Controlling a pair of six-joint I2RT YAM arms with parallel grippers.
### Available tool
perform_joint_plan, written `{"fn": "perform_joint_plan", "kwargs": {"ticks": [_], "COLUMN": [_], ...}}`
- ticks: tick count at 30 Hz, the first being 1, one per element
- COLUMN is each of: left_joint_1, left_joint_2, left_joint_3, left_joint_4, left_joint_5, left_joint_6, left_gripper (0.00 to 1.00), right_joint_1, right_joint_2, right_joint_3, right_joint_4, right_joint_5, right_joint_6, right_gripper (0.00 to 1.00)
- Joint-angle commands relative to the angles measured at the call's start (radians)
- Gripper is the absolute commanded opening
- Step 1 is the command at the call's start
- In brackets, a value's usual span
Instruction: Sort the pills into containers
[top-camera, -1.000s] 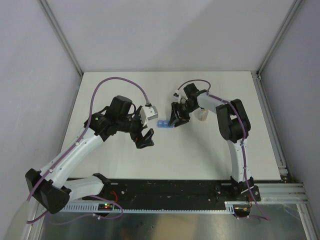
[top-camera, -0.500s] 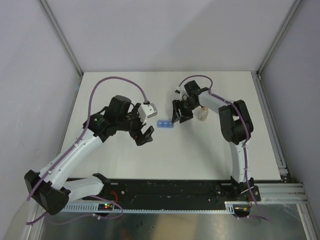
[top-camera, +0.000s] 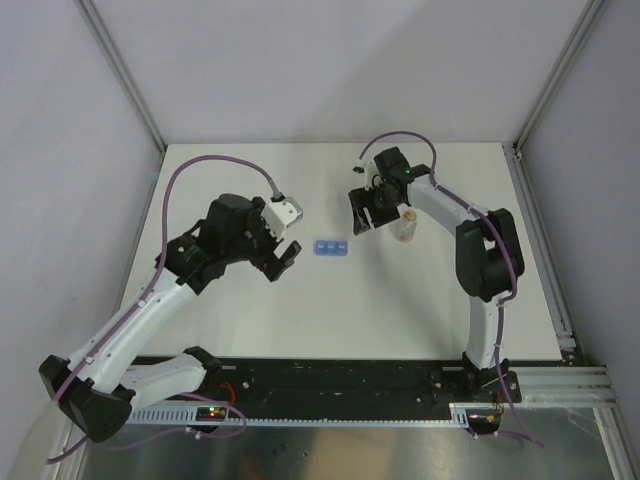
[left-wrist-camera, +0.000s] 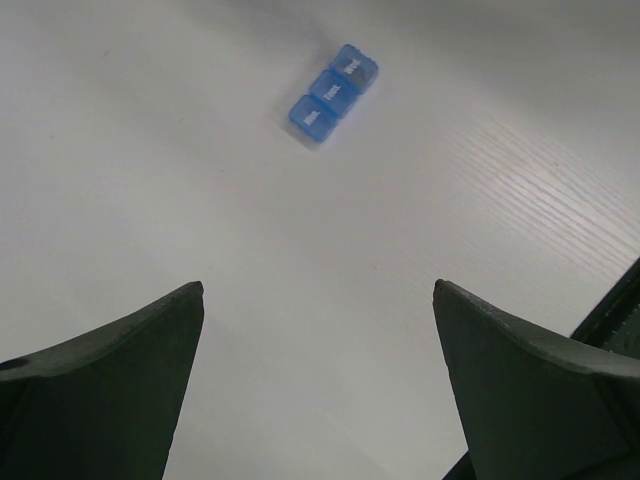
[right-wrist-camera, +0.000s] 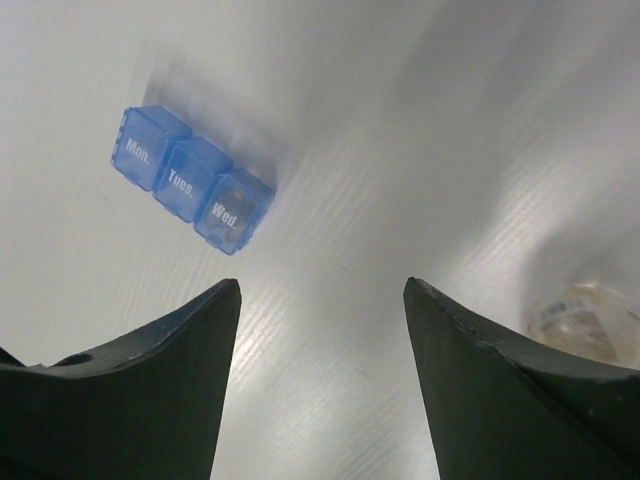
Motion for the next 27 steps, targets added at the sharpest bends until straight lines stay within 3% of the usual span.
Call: {"fn": "perform_joint_plan", "kwargs": {"ticks": [1, 13, 19, 27], "left_joint_1": [0.006, 0.033, 0.086, 0.202], "left_joint_2": [-0.047, -0.128, -0.161, -0.206], "left_joint_3": [-0.012, -0.066, -0.084, -0.139], "left_joint_4": [0.071, 0.176, 0.205, 0.276], "left_joint_5": [-0.120, -0.315, -0.323, -0.274], "left_joint_6": [-0.035, -0.064, -0.078, -0.128], "left_gripper": [1.00, 1.00, 1.00, 1.00], "right_joint_1": [0.004, 0.028, 0.021, -0.030], "right_joint_2": [-0.131, -0.357, -0.494, -0.635], "right_joint_3": [0.010, -0.061, -0.174, -0.295], "right_joint_4": [-0.019, 0.042, 0.107, 0.124], "right_joint_5": [0.071, 0.321, 0.450, 0.459], "right_joint_6": [-0.093, -0.212, -0.227, -0.220], "right_gripper": [0.72, 0.75, 0.76, 0.78]}}
